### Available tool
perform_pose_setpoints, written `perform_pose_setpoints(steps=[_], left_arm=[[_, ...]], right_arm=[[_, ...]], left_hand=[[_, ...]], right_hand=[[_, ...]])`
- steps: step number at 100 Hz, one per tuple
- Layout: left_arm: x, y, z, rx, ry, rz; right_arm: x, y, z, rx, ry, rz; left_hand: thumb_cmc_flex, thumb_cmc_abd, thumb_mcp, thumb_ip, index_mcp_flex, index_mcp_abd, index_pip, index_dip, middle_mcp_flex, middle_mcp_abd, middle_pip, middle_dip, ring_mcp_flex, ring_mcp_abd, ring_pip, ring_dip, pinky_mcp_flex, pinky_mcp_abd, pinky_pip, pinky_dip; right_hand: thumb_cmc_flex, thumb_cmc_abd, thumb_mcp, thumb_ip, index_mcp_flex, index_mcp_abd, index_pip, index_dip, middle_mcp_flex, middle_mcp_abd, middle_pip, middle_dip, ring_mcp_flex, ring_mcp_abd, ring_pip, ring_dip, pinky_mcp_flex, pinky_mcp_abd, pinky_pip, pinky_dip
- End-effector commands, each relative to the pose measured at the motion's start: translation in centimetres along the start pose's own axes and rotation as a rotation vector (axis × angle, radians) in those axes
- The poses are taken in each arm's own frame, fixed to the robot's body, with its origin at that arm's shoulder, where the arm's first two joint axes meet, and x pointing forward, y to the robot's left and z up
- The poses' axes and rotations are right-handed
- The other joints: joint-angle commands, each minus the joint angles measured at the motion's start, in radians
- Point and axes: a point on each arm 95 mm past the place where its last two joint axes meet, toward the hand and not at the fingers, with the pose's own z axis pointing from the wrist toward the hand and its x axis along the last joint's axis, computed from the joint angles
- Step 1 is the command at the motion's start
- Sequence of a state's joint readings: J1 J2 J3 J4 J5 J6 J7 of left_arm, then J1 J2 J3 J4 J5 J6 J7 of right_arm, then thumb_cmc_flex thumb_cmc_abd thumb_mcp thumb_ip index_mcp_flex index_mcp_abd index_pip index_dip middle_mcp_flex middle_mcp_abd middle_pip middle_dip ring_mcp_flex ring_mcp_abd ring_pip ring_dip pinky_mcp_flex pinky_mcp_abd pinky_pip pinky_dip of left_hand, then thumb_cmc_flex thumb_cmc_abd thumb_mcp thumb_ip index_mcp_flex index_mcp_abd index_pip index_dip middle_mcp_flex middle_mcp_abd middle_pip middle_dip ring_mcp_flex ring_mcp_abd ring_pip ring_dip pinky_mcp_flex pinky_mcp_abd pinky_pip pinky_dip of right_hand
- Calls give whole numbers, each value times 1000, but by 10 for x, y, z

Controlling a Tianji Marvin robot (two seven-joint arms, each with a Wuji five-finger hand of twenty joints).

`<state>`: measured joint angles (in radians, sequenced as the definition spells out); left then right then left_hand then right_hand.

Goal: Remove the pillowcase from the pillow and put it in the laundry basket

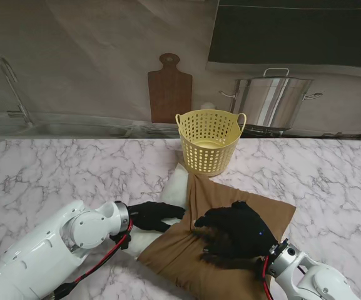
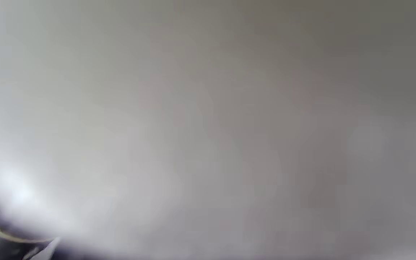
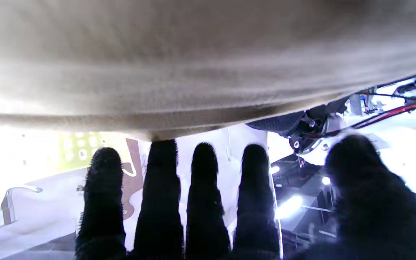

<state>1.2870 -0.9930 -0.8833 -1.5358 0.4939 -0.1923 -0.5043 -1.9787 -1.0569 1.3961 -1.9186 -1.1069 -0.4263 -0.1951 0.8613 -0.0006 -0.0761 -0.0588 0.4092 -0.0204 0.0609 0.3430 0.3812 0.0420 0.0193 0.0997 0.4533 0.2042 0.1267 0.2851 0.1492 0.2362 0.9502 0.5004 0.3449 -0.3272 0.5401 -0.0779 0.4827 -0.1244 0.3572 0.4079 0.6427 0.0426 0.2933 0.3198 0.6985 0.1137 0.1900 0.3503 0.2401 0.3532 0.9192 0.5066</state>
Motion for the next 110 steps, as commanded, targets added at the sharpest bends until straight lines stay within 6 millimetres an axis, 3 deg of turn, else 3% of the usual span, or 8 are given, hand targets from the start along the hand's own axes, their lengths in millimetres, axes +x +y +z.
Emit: perform_pose_setpoints(steps=[1,15,36,46,56,65,79,110], left_arm=[[-8,17,3,-69,-31,-33],[-8,15,6,-108,-67,-54],[-9,14,14,-124,-94,-87],[-9,14,16,-119,-98,-91],[-10,14,16,-121,-98,-92],[-10,15,14,-114,-90,-94],[-9,16,9,-78,-67,-89],[-2,2,-32,212,-7,12]], right_arm=[[9,2,-5,47,4,-22],[16,5,-14,143,-6,-124],[23,-2,-19,344,-61,-242],[18,-12,-14,395,-108,-274],[14,-17,-5,403,-138,-249],[7,-27,2,371,-158,-204],[-5,-36,14,275,-154,-85],[-12,-25,15,273,-73,355]], left_hand=[[102,89,36,11,106,24,94,79,41,32,16,21,63,59,43,38,19,14,-267,13],[163,84,36,3,122,37,98,107,43,37,13,20,66,58,43,40,21,13,-257,25],[211,75,33,-3,115,36,91,110,50,40,14,21,74,61,47,43,25,10,-241,36],[213,77,29,-4,121,40,92,113,53,43,15,22,79,61,50,45,26,10,-231,43],[211,78,29,-3,120,40,91,113,53,43,15,22,80,63,51,46,25,11,-225,46],[211,76,28,-3,120,40,89,113,54,43,15,22,84,60,53,47,28,9,-220,48],[220,63,31,0,111,42,84,112,65,38,21,25,88,45,57,50,29,-10,-213,50],[192,54,37,15,122,97,89,117,160,79,69,69,92,30,83,76,19,-20,-216,33]], right_hand=[[-128,42,-42,6,-124,75,-121,-39,-125,45,-88,-78,-99,70,-77,-69,-66,44,-79,-44],[-372,5,56,-38,-313,128,-359,-65,-345,107,-237,-235,-272,159,-155,-183,-155,96,-247,-130],[-396,-63,118,-57,-331,110,-400,-148,-426,80,-309,-295,-363,150,-174,-253,-181,166,-289,-250],[-191,-171,101,-27,-330,122,-385,-160,-413,89,-269,-255,-256,160,-101,-186,-67,194,-151,-197],[201,-186,-46,29,-343,77,-302,186,-343,83,-144,-165,-3,109,21,-43,163,147,52,-21],[418,-138,56,51,-263,-10,-155,245,-227,33,23,-74,210,29,157,78,325,43,200,35],[567,-182,557,-107,171,-130,229,261,334,-45,253,97,603,-130,497,257,616,-152,491,50],[616,-249,692,-137,547,-92,548,320,467,4,478,377,624,-167,819,331,704,-143,609,72]])
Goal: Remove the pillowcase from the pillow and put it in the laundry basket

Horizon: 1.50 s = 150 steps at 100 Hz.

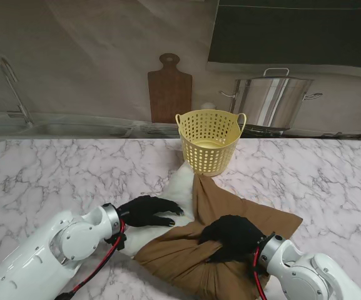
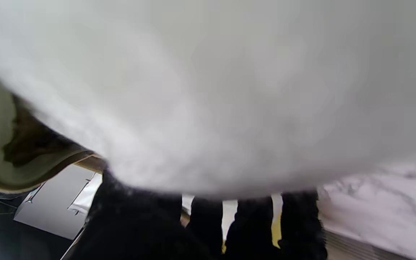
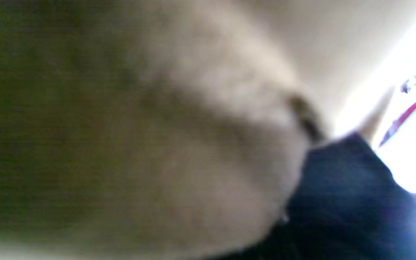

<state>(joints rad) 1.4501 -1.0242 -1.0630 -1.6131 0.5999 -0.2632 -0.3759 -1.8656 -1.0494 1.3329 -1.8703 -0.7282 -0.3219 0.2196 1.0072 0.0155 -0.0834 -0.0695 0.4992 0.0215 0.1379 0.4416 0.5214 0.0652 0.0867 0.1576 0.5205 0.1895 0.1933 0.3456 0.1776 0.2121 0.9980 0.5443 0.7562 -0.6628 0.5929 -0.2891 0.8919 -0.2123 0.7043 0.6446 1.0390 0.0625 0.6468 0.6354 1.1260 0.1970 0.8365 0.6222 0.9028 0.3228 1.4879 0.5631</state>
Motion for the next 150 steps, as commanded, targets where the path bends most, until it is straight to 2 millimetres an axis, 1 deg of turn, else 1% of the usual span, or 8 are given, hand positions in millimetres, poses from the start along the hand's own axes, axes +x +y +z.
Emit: perform_pose_setpoints(steps=[1,33,44,52,63,82,128,150], left_arm=[[-1,-1,-9,28,-3,-4],[-23,-36,-55,211,-79,120],[-44,-37,-66,129,-184,240],[-56,-34,-70,29,-238,310],[-68,-22,-68,-40,-247,330],[-66,-3,-61,53,-140,182],[-15,11,-79,180,75,260],[0,13,-56,160,127,284]], right_arm=[[-2,-5,-7,17,-11,40],[-8,21,-16,41,65,242],[-12,26,-15,50,77,272],[-14,28,-13,50,81,278],[-17,31,-10,52,81,286],[-22,37,-6,58,79,283],[-22,40,2,63,89,296],[-18,41,9,82,120,326]], left_hand=[[47,37,45,26,35,55,13,19,23,58,2,13,25,43,16,16,-10,5,-264,-11],[264,27,60,43,-85,-19,-85,-97,-123,3,-51,-12,-43,-5,-33,-17,-44,-3,-354,-87],[280,-60,249,105,-194,-34,-134,-170,-280,8,-88,-60,-117,-15,-61,-41,-66,-15,-418,-111],[119,-144,313,202,-308,8,-152,-220,-385,46,-99,-104,-183,-20,-76,-67,-80,-40,-466,-124],[-121,-302,79,102,-366,83,-184,-412,-444,101,-125,-145,-256,4,-83,-88,-103,-52,-506,-129],[-346,-417,53,26,-366,95,-194,-461,-446,113,-126,-145,-317,44,-92,-108,-118,-41,-570,-160],[-372,-418,61,23,-366,109,-194,-461,-449,157,-126,-146,-473,137,-105,-194,-123,20,-739,-298],[-264,-433,75,51,-366,137,-193,-461,-451,194,-126,-146,-350,28,-42,-181,-51,-83,-558,-255]], right_hand=[[205,86,641,74,139,-4,205,87,69,-16,129,68,196,-252,176,59,43,-113,42,16],[220,78,645,66,168,0,302,174,66,-16,163,142,196,-256,227,61,58,-103,46,19],[222,82,640,64,166,0,313,189,63,-14,163,148,196,-255,230,59,58,-103,45,19],[222,83,637,63,166,0,313,192,62,-13,162,149,195,-255,229,58,57,-103,45,19],[224,84,634,63,164,2,310,195,60,-11,158,147,195,-255,225,56,56,-103,44,19],[226,87,629,63,160,4,305,198,59,-10,154,147,194,-254,220,53,54,-103,42,20],[228,87,624,62,158,8,299,204,58,-8,151,144,194,-251,213,50,51,-99,37,20],[230,87,622,62,159,10,299,207,57,-6,151,144,194,-251,211,50,51,-98,37,21]])
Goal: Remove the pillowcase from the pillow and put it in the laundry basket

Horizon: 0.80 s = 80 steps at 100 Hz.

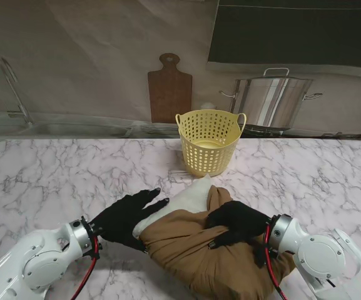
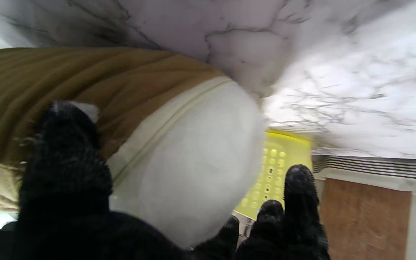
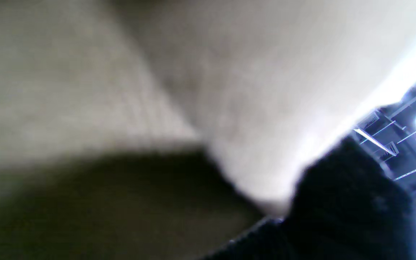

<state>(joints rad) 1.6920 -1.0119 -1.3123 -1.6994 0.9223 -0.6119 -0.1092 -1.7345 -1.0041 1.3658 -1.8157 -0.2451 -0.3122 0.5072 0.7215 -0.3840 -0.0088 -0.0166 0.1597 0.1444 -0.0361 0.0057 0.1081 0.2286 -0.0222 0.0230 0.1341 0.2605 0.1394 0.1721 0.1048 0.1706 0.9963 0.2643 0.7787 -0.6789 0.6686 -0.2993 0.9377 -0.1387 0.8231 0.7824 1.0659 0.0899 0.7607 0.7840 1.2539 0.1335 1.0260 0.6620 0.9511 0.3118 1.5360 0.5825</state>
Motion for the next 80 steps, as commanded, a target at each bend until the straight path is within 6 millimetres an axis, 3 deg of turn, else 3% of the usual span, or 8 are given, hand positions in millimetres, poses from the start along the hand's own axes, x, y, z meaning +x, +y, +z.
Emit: perform_pose_setpoints(steps=[1,10,20,29,39,44,51,80], left_arm=[[4,0,10,-4,14,-2],[8,4,16,2,16,-18],[12,9,21,18,15,-39],[14,13,25,48,11,-69],[19,14,28,106,4,-122],[21,15,29,137,0,-158],[24,14,29,178,-4,-203],[23,-4,14,281,-52,-314]], right_arm=[[2,0,2,6,5,7],[3,-1,3,7,17,19],[5,-1,4,6,31,34],[7,-1,5,2,40,41],[8,-1,6,-1,51,61],[9,-2,7,-1,56,69],[9,-3,9,-10,63,75],[15,-8,13,-57,97,115]], left_hand=[[29,-34,2,0,-27,17,-19,-25,-38,33,-17,-12,49,-49,16,-5,27,-46,-541,27],[108,-22,31,13,-26,41,-19,-25,-26,35,-16,-11,191,-108,52,20,91,-97,-401,65],[217,6,50,14,-25,43,-5,-9,140,-9,14,24,368,-157,87,64,191,-138,-261,109],[346,81,26,22,1,25,49,167,341,-75,85,85,554,-187,124,118,299,-149,-124,135],[440,174,17,15,292,-33,207,297,578,-156,175,139,753,-216,195,168,436,-148,24,190],[495,172,13,15,457,-73,347,452,684,-171,209,160,827,-213,233,194,496,-137,94,212],[566,190,19,18,616,-103,510,521,876,-159,235,251,909,-200,299,227,569,-117,195,239],[564,142,105,32,605,-71,677,735,969,-100,356,401,960,-184,387,261,620,-120,276,266]], right_hand=[[207,103,547,72,114,-64,180,69,30,-34,37,-5,66,-187,22,10,2,-87,-11,1],[208,103,546,71,114,-61,181,71,29,-33,37,-6,66,-187,21,10,2,-87,-12,2],[209,103,545,71,114,-61,181,72,29,-31,37,-6,66,-187,20,10,2,-86,-13,2],[209,104,544,71,113,-61,180,72,28,-32,36,-7,66,-187,18,9,2,-86,-13,2],[210,106,540,70,111,-60,179,73,25,-30,33,-9,65,-185,14,8,0,-83,-16,1],[211,111,534,69,105,-59,174,73,22,-29,27,-14,65,-181,4,5,-4,-80,-23,-1],[209,118,520,69,83,-55,146,61,12,-24,6,-29,62,-175,-22,-2,-19,-75,-39,-5],[182,154,472,83,-85,-21,-90,-99,-9,-20,-79,-102,60,-148,-128,-6,-69,-70,-83,-5]])
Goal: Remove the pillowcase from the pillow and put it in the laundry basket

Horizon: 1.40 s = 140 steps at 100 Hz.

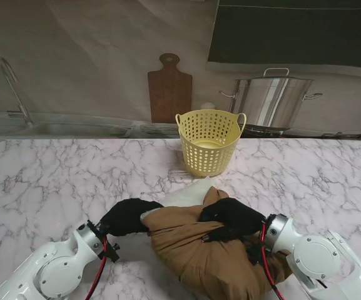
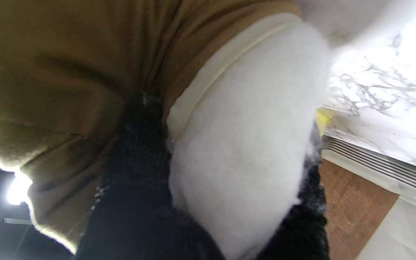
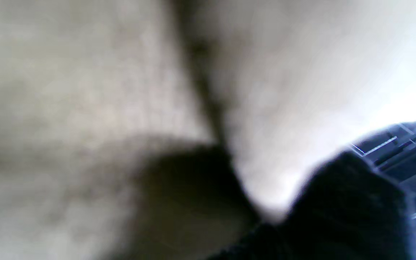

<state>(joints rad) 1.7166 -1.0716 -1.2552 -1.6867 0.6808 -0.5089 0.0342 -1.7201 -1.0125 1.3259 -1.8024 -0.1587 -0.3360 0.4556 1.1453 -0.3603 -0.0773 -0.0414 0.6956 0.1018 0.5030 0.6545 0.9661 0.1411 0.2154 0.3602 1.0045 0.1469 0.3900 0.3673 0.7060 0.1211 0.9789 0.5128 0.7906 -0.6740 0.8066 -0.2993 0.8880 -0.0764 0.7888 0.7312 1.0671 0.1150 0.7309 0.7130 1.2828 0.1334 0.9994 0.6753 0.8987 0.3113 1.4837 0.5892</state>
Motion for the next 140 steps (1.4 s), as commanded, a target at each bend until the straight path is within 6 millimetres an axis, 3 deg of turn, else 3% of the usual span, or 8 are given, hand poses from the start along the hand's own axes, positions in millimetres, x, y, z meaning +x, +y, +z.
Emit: perform_pose_setpoints(steps=[1,26,39,66,92,108,124,140], left_arm=[[8,-5,0,20,5,-20],[5,-22,-10,141,-18,-144],[5,-28,-17,192,-29,-187],[-3,-40,-26,239,-90,-173],[-2,-43,-27,261,-119,-167],[0,-43,-26,258,-137,-161],[0,-44,-25,259,-155,-151],[2,-44,-23,259,-162,-152]], right_arm=[[7,-6,5,-4,23,43],[17,-9,19,-24,70,143],[20,-7,21,-100,76,119],[30,2,-14,-369,71,-14],[46,4,-74,-616,67,-230],[61,-14,-105,-646,82,-369],[73,-32,-117,-589,77,-557],[80,-40,-108,-473,51,-651]], left_hand=[[140,118,174,58,70,-29,138,89,111,-13,120,66,89,-71,138,67,19,-71,294,18],[113,101,225,74,73,-51,140,159,115,-10,157,125,83,-59,194,117,16,-83,314,50],[100,85,260,75,76,-40,143,168,120,4,177,144,84,-42,224,140,19,-76,332,69],[95,69,291,69,82,-17,147,174,132,26,196,155,98,-27,246,153,30,-61,349,81],[95,56,310,63,90,-2,147,177,143,40,200,150,109,-18,253,152,40,-49,361,83],[96,52,318,59,91,9,144,177,145,47,200,147,111,-13,255,150,42,-42,364,82],[101,50,324,54,93,19,140,175,147,57,202,143,112,-7,257,148,42,-33,368,80],[103,47,326,49,95,22,137,175,149,59,202,139,113,-4,259,145,43,-29,370,77]], right_hand=[[168,152,331,85,-40,-81,-63,-57,-12,-46,-53,-34,31,-144,-112,-22,-20,-67,-35,-12],[-22,315,-111,155,-295,-54,21,-418,-135,-53,-148,-134,-162,-69,-386,-39,-299,4,-195,-17],[-297,377,-196,230,-310,-5,-302,-263,-318,-50,-257,-255,-426,-47,-634,-151,-540,40,-374,-16],[-398,457,-403,238,-485,97,-484,-295,-578,9,-368,-377,-697,-6,-817,-316,-718,39,-579,-45],[-470,437,-423,243,-582,114,-548,-303,-661,2,-369,-398,-721,6,-834,-336,-736,59,-617,-45],[-690,310,-240,199,-633,115,-655,-322,-690,14,-460,-480,-752,70,-887,-397,-739,138,-726,-85],[-811,278,-166,170,-705,71,-746,-335,-779,2,-561,-549,-822,104,-927,-450,-757,192,-797,-146],[-765,223,-141,173,-735,62,-745,-286,-803,0,-578,-564,-789,126,-902,-450,-703,231,-744,-150]])
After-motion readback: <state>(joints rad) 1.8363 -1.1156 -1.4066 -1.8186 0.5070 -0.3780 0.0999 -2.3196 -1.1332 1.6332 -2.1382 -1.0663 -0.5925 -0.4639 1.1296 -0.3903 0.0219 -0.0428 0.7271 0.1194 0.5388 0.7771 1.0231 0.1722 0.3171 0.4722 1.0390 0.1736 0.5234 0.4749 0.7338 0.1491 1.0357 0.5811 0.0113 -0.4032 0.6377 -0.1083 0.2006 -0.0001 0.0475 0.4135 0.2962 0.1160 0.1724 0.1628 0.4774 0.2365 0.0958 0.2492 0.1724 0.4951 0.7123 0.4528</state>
